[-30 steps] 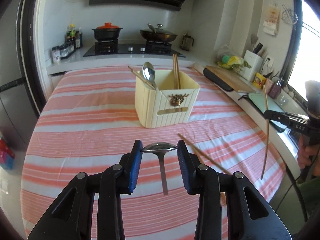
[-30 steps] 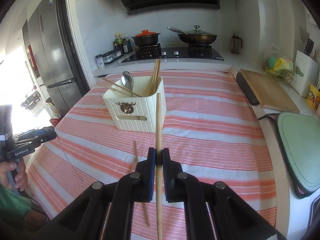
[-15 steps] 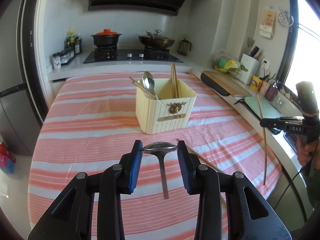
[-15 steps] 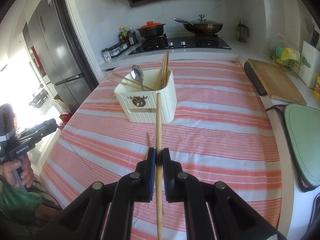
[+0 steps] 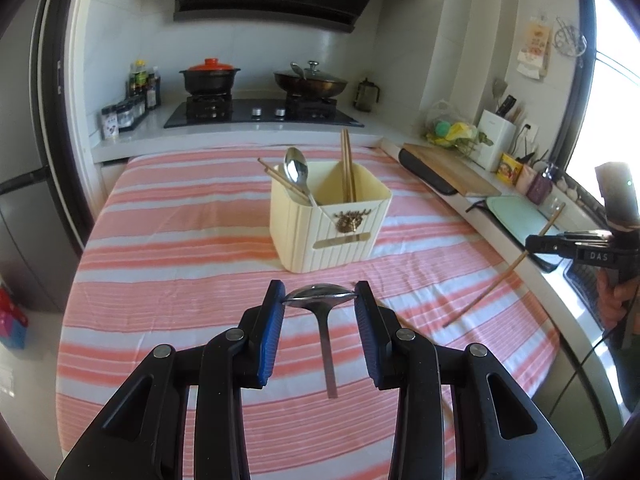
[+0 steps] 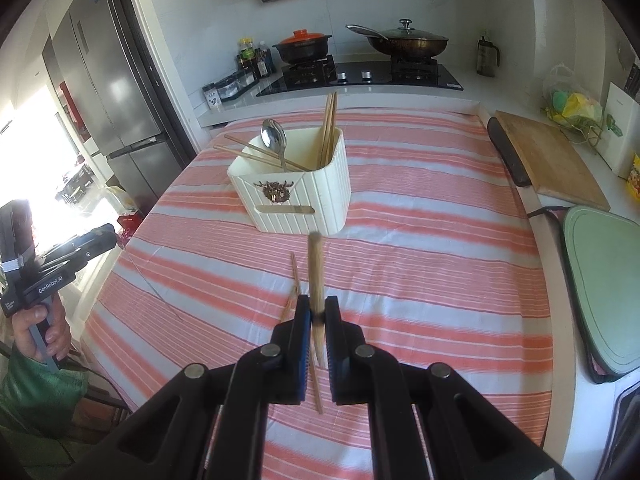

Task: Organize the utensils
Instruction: 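Lift the spoon and chopstick and carry both above the cream basket, then lower spoon into basket with left gripper while right gripper drops the chopstick inside, then move both open grippers back toward the two chopsticks on the cloth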

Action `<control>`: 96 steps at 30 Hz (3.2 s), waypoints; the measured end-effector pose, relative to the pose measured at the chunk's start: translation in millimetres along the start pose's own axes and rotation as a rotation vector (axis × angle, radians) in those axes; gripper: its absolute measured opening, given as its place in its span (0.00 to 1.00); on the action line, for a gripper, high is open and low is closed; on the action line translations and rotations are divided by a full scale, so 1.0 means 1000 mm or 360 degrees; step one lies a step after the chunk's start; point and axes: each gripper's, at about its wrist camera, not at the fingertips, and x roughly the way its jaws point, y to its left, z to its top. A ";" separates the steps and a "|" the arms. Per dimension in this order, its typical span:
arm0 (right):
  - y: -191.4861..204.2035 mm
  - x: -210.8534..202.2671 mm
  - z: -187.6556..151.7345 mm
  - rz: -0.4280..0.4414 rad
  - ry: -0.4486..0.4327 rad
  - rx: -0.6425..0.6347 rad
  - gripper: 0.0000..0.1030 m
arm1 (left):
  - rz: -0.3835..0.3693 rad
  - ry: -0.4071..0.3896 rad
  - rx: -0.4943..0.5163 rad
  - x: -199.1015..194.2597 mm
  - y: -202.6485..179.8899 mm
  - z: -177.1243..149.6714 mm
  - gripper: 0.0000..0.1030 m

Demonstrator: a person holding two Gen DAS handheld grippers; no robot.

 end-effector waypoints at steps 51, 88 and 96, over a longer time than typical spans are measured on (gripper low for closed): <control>0.009 0.008 -0.028 -0.0440 -0.0378 -0.0335 0.56 | 0.0042 0.0299 -0.0135 0.036 0.002 -0.014 0.92; 0.016 0.026 -0.207 -0.0379 -0.0286 0.0156 0.56 | 0.0028 0.0441 -0.0182 0.108 -0.092 -0.106 0.91; 0.010 0.024 -0.209 -0.0398 -0.0274 0.0168 0.56 | 0.0209 0.0546 0.0171 0.162 -0.137 -0.119 0.65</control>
